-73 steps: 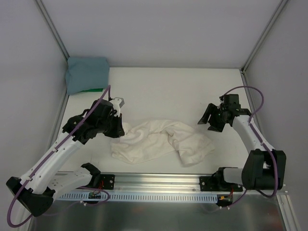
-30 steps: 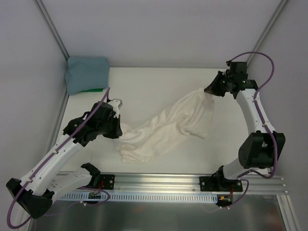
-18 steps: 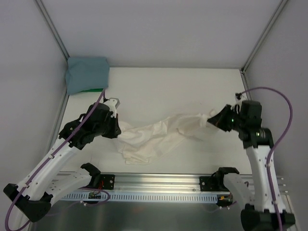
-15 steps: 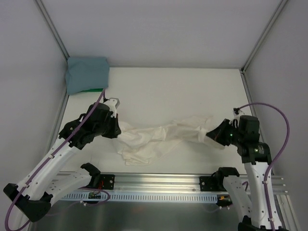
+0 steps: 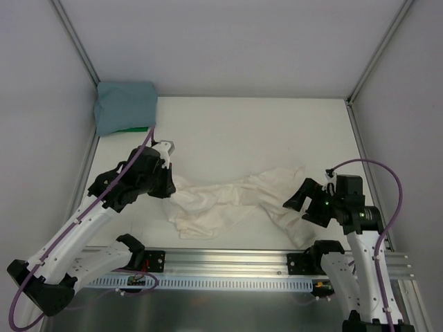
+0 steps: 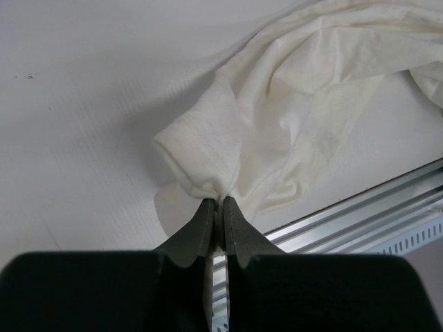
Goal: Fold and stack the t-shirts
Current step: Flatten out the tshirt
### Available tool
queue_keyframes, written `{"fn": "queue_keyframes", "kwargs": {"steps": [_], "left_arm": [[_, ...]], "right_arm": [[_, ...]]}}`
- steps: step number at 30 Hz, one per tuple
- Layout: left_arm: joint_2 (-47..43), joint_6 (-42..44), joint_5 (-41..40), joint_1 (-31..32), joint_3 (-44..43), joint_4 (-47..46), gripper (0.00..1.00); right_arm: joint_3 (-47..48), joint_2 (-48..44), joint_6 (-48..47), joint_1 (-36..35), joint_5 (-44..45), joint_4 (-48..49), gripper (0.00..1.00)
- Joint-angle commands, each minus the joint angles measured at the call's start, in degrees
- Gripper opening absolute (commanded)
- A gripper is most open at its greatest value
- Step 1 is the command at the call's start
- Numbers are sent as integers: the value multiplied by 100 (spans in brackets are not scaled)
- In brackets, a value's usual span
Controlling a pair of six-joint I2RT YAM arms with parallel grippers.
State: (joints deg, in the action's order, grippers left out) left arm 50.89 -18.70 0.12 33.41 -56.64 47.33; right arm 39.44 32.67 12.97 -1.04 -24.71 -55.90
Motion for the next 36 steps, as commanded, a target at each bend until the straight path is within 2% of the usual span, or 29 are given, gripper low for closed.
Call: {"fn": "queue_keyframes", "kwargs": {"steps": [1, 5, 6, 9, 15, 18, 23, 31, 36], "left_arm": [[35, 6, 138, 17, -216, -93, 0], [43, 15, 120, 25, -198, -84, 0], [61, 15, 137, 17, -198, -101, 0], [70, -2, 181, 25, -189, -66, 0], [-27, 15, 76, 25, -145, -5, 0], [-27, 33, 50, 17, -119, -31, 0], [78, 24, 146, 17, -66, -171, 0], [140, -64, 304, 17, 4, -321, 0], [131, -73, 313, 17, 22, -321, 0]], "right_arm": [[414, 661, -93, 7, 106, 762, 99], [661, 1548, -181, 7, 729, 1546, 99], [722, 2063, -259, 16, 896, 1730, 99], [925, 2944, -278, 7, 688, 2116, 99], [522, 3615, 38, -19, -42, 2758, 99], [101, 3528, 170, -98, -366, 2865, 100], [-261, 2678, 513, -554, -754, 2769, 99], [-410, 1376, 996, -1512, -658, 2084, 99], [-674, 524, 1304, -1864, -553, 1653, 99]]}}
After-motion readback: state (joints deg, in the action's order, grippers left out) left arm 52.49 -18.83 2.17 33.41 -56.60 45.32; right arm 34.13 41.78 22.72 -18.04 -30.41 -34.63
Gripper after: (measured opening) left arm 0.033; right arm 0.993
